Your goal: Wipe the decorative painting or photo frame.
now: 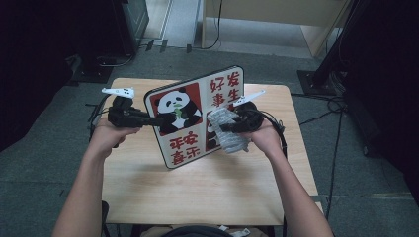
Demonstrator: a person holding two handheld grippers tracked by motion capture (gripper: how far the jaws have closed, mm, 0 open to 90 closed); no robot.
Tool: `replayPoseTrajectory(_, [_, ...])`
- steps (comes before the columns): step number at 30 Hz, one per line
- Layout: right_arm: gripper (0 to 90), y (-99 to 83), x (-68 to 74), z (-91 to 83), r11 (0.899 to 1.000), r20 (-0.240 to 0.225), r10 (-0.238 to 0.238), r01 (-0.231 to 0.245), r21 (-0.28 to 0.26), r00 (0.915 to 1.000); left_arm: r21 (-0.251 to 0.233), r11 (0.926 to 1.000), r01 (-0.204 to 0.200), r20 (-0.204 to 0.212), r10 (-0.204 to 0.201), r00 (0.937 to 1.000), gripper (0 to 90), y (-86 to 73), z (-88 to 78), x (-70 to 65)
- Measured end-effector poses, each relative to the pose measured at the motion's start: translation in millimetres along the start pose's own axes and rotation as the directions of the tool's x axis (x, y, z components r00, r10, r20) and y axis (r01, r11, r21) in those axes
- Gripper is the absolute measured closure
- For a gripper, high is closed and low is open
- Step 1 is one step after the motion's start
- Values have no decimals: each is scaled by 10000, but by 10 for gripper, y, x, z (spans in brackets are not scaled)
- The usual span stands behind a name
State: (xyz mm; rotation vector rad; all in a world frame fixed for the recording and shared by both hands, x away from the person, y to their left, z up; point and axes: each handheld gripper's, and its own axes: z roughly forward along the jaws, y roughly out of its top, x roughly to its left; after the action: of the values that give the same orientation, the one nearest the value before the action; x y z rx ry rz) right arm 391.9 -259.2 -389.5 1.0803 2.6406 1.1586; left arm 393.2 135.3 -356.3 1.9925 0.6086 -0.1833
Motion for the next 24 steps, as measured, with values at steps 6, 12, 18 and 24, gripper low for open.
replayPoseTrajectory(6, [681, -54, -11, 48, 9999, -7, 23, -22, 139, 10000, 45, 10000, 6, 55, -6, 10000, 771, 1, -1, -1])
replayPoseTrajectory(12, [681, -97, -19, 83, 9997, -47, 31, -30, 226, 10000, 59, 10000, -28, 144, 27, 9999, 771, -3, -3, 4])
replayPoseTrajectory(18, [681, -164, -32, 124, 9997, -82, 58, -56, 237, 9999, 59, 10000, 20, 210, -21, 9998, 767, -5, -2, 10])
replayPoseTrajectory(24, [679, -259, -48, 195, 9994, -93, 108, -105, 321, 9999, 27, 10000, 3, 286, -4, 9996, 764, -10, 1, 17])
